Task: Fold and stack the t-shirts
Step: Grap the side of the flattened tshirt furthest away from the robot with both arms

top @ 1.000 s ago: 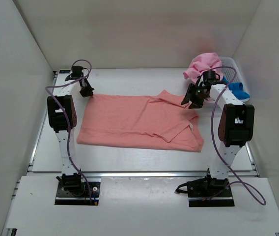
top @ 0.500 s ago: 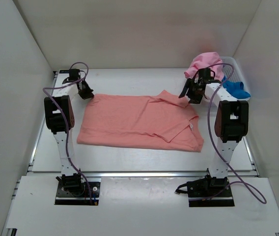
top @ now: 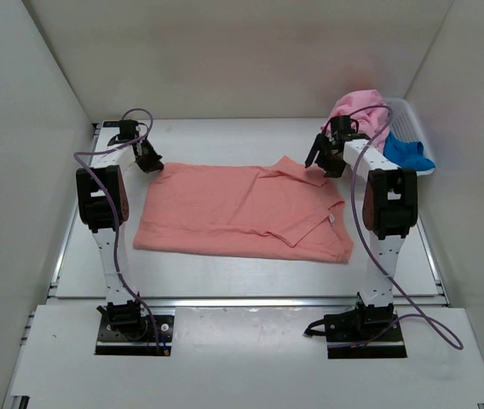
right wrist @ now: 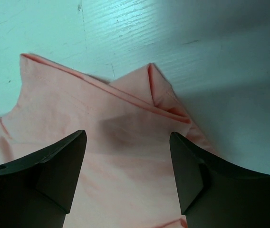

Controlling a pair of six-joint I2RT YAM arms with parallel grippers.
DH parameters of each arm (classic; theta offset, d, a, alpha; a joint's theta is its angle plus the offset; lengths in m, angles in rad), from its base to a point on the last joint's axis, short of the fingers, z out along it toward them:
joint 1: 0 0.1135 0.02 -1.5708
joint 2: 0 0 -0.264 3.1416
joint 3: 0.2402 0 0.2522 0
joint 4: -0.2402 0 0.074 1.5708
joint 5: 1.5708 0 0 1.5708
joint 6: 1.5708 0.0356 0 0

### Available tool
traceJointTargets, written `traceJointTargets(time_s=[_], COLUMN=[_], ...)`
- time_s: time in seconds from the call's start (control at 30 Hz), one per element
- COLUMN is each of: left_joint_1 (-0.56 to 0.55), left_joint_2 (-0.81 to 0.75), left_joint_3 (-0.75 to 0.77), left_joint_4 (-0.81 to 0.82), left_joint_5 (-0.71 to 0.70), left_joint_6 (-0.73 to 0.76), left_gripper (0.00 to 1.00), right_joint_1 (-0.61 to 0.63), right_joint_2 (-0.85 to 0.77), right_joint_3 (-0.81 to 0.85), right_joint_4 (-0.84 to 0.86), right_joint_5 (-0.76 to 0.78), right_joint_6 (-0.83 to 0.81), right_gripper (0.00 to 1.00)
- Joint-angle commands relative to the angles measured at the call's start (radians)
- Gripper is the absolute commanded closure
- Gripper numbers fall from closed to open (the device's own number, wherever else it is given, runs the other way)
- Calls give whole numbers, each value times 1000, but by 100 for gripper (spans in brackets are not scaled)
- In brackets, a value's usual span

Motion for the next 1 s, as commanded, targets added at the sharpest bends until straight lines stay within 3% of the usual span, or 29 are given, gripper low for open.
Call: traceJointTargets(time_s=[0.0,0.1,0.17,0.23,0.27,0.37,0.67,0.97], left_joint_1=[1,4,4,10,11,8,19,24], left_joint_2=[-52,-63,-62,-63,-66,-68,-102,-141], left_joint_3=[-30,-34,-43,-49,-45,-45,-48,-109], left_joint_4=[-24,-24,-27,-21,-26,-26,-23,-4], left_joint_5=[15,18,14,14,21,15,23,27], left_joint_6=[-3,3,0,1,0,0,3,-8], left_gripper=[100,100,100,100,100,100,100,100], right_joint_1=[-1,1,-2,7,13,6,10,4], right_joint_2=[60,97,105,87,73,47,-88,-231], right_joint_3=[40,83,94,85,80,65,88,-47], right_joint_4=[-68,-111,-120,-117,-114,-100,-62,4], right_joint_5=[73,56,62,73,103,105,116,-17], right_joint_6=[10,-4,-13,-24,-32,-35,-153,-182], right_gripper=[33,41,72,90,95,100,100,100])
